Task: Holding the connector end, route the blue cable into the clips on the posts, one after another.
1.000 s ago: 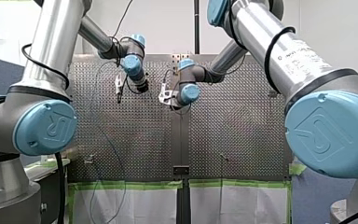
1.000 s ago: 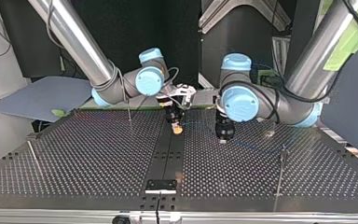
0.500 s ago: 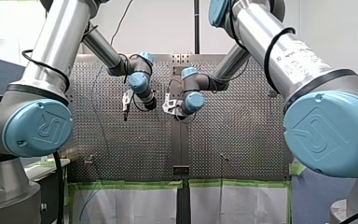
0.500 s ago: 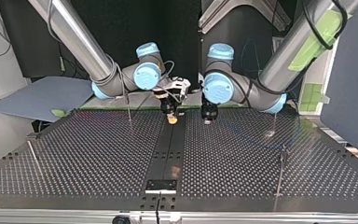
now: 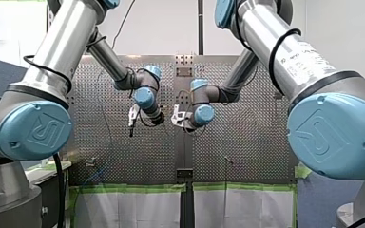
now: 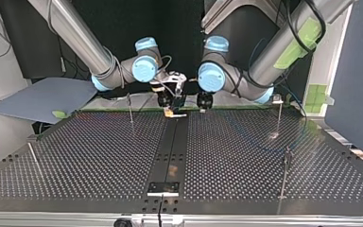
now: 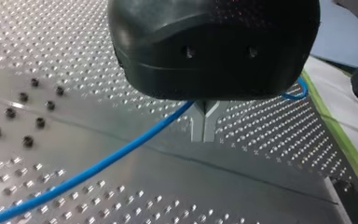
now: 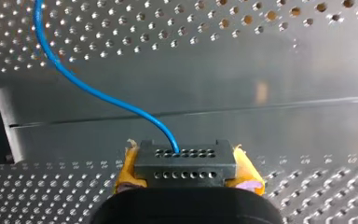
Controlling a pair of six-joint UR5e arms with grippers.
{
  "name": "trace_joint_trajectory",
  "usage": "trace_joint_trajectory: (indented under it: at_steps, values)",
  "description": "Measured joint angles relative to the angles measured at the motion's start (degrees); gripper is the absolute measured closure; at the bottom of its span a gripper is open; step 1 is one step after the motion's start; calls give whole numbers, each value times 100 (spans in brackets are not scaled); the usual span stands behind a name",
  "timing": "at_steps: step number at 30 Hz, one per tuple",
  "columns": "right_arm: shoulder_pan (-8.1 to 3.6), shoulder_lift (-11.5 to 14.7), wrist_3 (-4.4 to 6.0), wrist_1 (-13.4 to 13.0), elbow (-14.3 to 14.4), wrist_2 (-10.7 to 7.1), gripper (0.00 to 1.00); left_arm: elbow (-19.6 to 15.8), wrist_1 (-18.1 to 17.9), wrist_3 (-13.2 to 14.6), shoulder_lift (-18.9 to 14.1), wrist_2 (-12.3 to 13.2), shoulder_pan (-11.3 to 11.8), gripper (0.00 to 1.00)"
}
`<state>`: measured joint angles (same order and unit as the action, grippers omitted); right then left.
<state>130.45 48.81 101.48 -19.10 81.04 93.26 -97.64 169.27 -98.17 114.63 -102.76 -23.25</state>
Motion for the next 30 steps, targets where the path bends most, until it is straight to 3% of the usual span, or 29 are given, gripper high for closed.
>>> trace_joint_trajectory:
  at_steps: [11, 21, 25, 30]
  values:
    - [-53, 2, 28, -557, 558, 142, 100, -7, -365, -60, 484, -403, -518, 100]
    - [-206, 3, 152, -1017, 1018, 265, 100, -7, -670, 135, 818, -794, -739, 100]
    - [-275, 3, 96, -1231, 1233, 391, 100, -7, -858, 137, 1010, -850, -837, 100]
    - [-368, 1, -79, -1526, 1527, 489, 100, -7, -1139, 108, 1241, -907, -921, 100]
